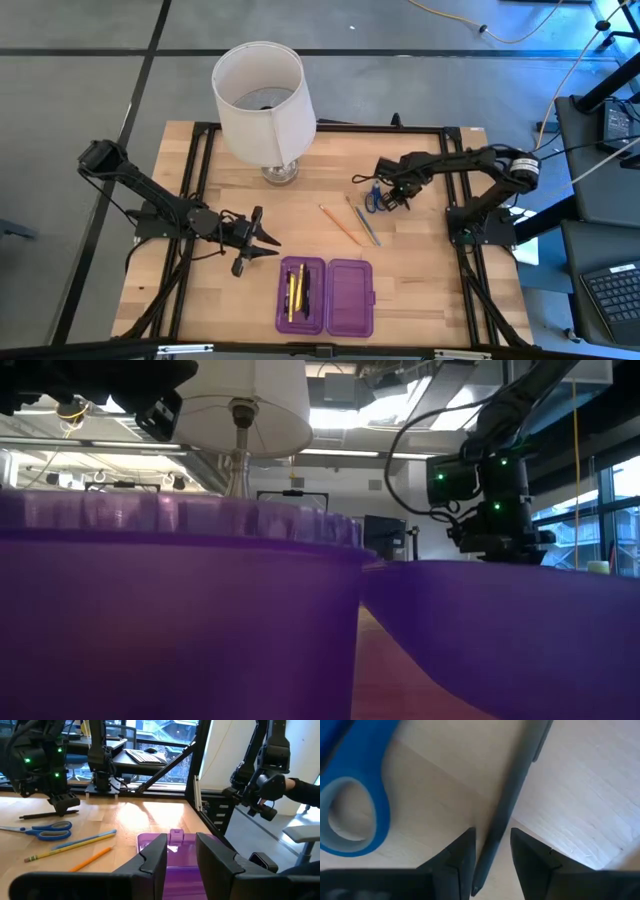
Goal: Pick & place school supplies into a supply box
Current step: Put the black pen into the violet supply box
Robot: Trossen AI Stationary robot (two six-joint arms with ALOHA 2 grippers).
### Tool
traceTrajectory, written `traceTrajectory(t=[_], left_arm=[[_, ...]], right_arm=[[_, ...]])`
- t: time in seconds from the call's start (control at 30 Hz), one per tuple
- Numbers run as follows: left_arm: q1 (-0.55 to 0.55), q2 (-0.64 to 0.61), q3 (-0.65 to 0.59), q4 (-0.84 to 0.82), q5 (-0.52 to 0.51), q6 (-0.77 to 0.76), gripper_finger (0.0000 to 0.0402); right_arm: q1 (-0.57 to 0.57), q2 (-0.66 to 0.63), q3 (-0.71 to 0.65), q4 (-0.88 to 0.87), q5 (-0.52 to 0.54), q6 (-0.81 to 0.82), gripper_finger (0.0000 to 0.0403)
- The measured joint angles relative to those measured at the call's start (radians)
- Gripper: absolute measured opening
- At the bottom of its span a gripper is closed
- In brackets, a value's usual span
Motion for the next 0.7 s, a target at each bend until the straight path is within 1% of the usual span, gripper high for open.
traceTrajectory(t=[0.1,0.17,0.27,0.47,0.6,0.7], left_arm=[[0.000,0.000,0.000,0.000,0.000,0.000,0.0095],[0.000,0.000,0.000,-0.001,0.000,0.000,0.0095],[0.000,0.000,0.000,-0.002,0.000,0.000,0.0095],[0.000,0.000,0.000,-0.002,0.000,0.019,0.0095],[0.000,0.000,0.000,-0.002,0.000,0.019,0.0095],[0.000,0.000,0.000,-0.002,0.000,0.018,0.0095]], right_arm=[[-0.006,0.010,0.000,0.002,-0.017,-0.025,0.0126],[-0.005,0.010,0.000,0.002,-0.015,-0.027,0.0116],[-0.005,0.006,-0.001,0.003,-0.016,-0.027,0.0090],[-0.003,-0.017,-0.005,0.003,0.028,-0.018,0.0026],[0.014,-0.031,-0.007,-0.008,0.056,-0.024,0.0024],[0.035,-0.054,-0.010,-0.052,0.057,-0.010,0.0028]])
